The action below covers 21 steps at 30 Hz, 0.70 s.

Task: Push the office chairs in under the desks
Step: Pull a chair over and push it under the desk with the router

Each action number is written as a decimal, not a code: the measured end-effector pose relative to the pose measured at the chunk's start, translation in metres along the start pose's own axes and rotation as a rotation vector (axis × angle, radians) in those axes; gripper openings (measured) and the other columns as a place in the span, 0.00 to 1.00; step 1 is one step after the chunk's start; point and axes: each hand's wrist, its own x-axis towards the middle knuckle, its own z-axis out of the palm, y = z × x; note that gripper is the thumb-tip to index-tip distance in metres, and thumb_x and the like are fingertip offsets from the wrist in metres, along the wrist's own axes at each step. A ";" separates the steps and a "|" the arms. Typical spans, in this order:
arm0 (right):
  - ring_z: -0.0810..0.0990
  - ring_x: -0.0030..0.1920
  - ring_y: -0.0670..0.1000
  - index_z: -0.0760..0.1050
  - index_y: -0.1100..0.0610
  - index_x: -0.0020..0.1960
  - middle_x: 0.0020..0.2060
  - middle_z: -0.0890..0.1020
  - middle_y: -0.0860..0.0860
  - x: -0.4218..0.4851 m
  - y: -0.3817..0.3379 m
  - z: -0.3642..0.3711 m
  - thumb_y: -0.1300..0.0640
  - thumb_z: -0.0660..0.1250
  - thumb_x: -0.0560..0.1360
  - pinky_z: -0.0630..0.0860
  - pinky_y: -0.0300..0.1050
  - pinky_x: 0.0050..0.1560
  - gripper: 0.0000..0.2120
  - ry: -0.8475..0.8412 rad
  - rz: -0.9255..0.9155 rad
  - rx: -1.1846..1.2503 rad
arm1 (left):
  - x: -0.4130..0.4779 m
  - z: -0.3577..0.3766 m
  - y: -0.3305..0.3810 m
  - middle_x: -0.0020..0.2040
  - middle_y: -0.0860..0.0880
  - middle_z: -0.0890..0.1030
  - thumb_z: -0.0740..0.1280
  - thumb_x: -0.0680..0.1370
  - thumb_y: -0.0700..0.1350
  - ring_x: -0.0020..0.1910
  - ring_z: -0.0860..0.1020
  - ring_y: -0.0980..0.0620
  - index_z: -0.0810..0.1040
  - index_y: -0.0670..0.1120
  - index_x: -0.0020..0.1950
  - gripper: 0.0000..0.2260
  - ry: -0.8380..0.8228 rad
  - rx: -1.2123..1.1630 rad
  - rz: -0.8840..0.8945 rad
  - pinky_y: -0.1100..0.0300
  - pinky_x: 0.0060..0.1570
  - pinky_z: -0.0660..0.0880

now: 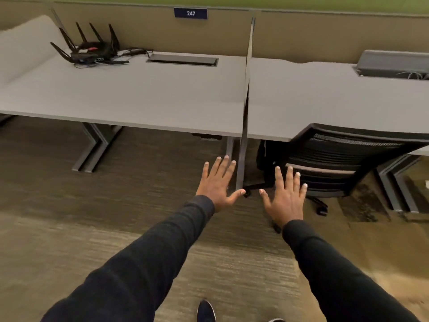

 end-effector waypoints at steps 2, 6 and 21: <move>0.43 0.82 0.61 0.46 0.50 0.83 0.82 0.46 0.58 -0.017 -0.026 0.004 0.37 0.59 0.79 0.43 0.67 0.79 0.40 -0.018 -0.005 0.009 | -0.022 0.000 -0.018 0.82 0.47 0.42 0.46 0.76 0.72 0.80 0.39 0.47 0.43 0.51 0.82 0.41 0.007 0.011 -0.010 0.42 0.75 0.34; 0.43 0.82 0.61 0.45 0.50 0.83 0.82 0.47 0.58 -0.051 -0.069 0.007 0.36 0.58 0.80 0.44 0.67 0.79 0.39 -0.047 -0.026 0.021 | -0.062 0.002 -0.043 0.83 0.47 0.44 0.46 0.76 0.73 0.81 0.41 0.47 0.45 0.50 0.82 0.41 0.016 0.015 -0.038 0.41 0.76 0.36; 0.46 0.82 0.62 0.47 0.50 0.83 0.82 0.50 0.58 -0.227 -0.178 0.013 0.36 0.59 0.79 0.44 0.66 0.78 0.39 -0.014 -0.090 0.025 | -0.270 0.001 -0.089 0.83 0.47 0.48 0.50 0.77 0.71 0.81 0.44 0.46 0.47 0.49 0.82 0.41 0.044 -0.014 -0.074 0.39 0.77 0.39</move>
